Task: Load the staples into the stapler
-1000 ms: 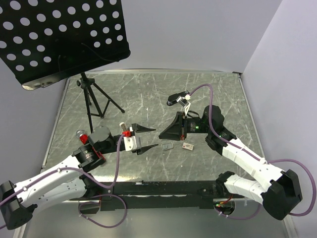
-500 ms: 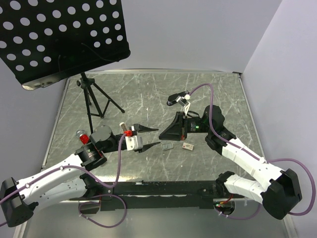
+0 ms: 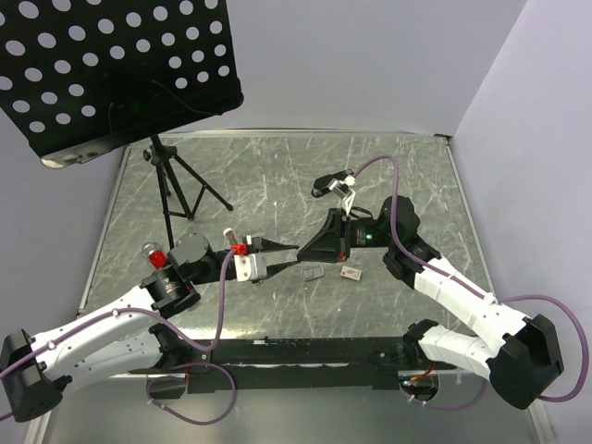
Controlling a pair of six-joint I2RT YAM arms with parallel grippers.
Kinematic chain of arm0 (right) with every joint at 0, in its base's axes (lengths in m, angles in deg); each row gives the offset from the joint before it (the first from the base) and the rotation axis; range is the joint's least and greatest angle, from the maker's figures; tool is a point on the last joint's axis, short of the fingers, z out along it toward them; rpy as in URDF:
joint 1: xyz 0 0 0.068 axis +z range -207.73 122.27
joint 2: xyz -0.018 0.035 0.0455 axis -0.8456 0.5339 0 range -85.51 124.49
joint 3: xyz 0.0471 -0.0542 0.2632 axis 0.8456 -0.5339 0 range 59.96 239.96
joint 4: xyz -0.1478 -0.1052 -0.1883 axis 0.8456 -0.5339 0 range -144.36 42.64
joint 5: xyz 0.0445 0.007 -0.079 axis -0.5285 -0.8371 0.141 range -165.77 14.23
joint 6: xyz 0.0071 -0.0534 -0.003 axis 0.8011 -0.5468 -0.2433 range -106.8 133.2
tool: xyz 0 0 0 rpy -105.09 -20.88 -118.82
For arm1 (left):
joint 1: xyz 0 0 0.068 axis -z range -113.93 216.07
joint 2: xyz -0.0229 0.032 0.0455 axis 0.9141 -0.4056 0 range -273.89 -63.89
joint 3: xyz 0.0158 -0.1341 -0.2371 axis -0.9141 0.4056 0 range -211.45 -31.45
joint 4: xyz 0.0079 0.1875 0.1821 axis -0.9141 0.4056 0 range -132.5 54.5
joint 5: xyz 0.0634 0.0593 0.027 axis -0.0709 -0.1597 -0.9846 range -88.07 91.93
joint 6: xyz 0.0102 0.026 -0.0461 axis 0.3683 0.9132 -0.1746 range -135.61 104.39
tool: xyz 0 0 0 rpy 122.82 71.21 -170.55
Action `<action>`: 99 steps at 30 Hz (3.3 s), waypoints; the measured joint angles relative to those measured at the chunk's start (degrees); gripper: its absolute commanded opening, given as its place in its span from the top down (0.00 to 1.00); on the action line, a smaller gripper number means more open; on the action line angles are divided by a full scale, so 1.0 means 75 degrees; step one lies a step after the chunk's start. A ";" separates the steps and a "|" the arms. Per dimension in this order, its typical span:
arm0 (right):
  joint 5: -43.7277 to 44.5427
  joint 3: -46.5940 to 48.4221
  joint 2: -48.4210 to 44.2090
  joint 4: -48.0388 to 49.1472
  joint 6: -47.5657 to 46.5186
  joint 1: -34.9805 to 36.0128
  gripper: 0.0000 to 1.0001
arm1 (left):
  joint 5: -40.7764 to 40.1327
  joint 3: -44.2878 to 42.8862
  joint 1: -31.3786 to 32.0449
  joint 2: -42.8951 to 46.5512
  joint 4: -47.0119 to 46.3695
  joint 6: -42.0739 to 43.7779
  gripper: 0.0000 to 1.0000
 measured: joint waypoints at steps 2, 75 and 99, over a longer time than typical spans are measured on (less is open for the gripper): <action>-0.0003 0.0000 0.0006 0.0000 0.0012 0.0000 0.86 | 0.0003 0.0000 0.0000 -0.0015 0.0000 0.0006 0.69; 0.7061 -0.0099 -0.1489 -0.6012 -0.3045 -0.0335 0.20 | -0.3966 -0.2783 0.0294 -0.6493 0.5817 -0.5056 0.55; 0.6904 -0.0082 -0.1265 -0.6172 -0.3523 -0.0271 0.15 | -0.5904 -0.2518 -0.0889 -0.1358 0.4975 -0.6085 0.01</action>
